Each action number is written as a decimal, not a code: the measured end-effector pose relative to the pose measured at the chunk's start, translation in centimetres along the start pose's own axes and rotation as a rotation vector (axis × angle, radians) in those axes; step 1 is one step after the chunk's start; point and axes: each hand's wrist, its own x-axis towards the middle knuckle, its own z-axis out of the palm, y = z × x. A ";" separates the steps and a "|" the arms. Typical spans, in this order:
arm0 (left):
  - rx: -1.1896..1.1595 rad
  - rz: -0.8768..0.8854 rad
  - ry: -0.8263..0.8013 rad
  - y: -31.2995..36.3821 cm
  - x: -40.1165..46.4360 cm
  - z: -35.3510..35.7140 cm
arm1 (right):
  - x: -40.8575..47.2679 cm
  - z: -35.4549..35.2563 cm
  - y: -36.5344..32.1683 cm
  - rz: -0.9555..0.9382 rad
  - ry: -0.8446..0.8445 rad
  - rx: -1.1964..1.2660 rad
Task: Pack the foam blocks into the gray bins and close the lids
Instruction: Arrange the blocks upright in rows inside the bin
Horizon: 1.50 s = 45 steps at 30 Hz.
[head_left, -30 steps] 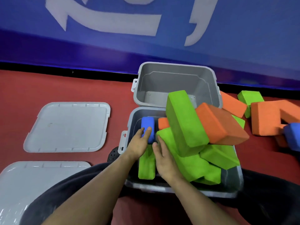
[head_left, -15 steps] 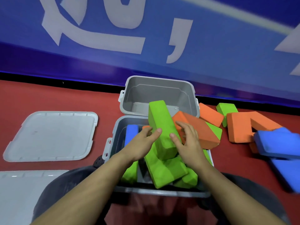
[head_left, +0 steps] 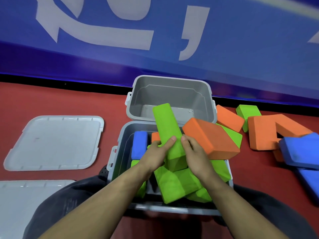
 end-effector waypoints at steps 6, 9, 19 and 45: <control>-0.053 -0.078 0.206 -0.4 0.8 -2.1 | -0.2 1.2 0.3 -0.002 -0.179 0.120; -0.092 -0.086 0.277 -0.3 0.7 -3.3 | 0.0 1.4 0.7 0.025 -0.262 0.165; -0.219 -0.054 0.354 -2.3 0.5 -7.8 | 0.2 2.6 1.6 0.012 -0.192 0.176; 0.205 0.068 0.794 -3.9 -0.1 -9.5 | 0.9 2.5 5.9 0.182 -0.146 -0.253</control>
